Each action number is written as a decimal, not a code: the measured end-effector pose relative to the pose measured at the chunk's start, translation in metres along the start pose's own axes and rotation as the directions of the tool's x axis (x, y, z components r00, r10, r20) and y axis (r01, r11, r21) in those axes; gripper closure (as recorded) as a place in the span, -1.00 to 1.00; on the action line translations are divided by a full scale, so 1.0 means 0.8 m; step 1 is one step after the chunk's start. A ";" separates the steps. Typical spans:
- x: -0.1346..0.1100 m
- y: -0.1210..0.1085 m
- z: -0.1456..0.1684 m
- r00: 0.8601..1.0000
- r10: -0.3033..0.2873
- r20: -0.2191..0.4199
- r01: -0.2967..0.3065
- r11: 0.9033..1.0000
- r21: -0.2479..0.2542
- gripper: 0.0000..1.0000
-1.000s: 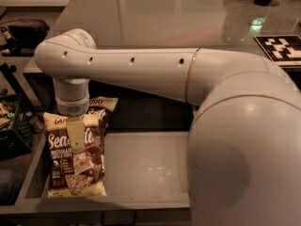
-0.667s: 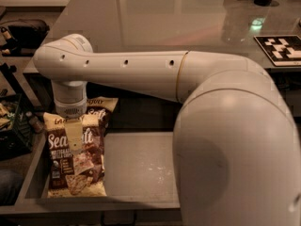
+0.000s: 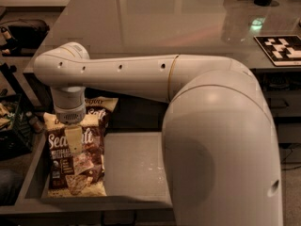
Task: Pick brown chip bag from top drawer and place on counter
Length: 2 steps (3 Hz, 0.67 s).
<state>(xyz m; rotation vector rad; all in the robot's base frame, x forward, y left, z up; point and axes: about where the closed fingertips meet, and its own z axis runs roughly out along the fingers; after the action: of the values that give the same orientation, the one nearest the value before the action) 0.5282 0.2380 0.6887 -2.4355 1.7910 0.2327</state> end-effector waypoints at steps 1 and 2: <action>0.000 0.000 0.000 1.000 0.000 0.000 0.000 1.000 0.000 -0.18; 0.000 0.000 0.000 1.000 0.000 0.000 0.000 1.000 0.000 0.28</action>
Offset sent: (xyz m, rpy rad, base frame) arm -0.0001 0.0000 -0.0002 -0.0004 0.0001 0.0004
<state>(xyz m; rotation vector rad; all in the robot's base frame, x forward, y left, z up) 0.5281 0.2380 0.6884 -2.4362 1.7909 0.2325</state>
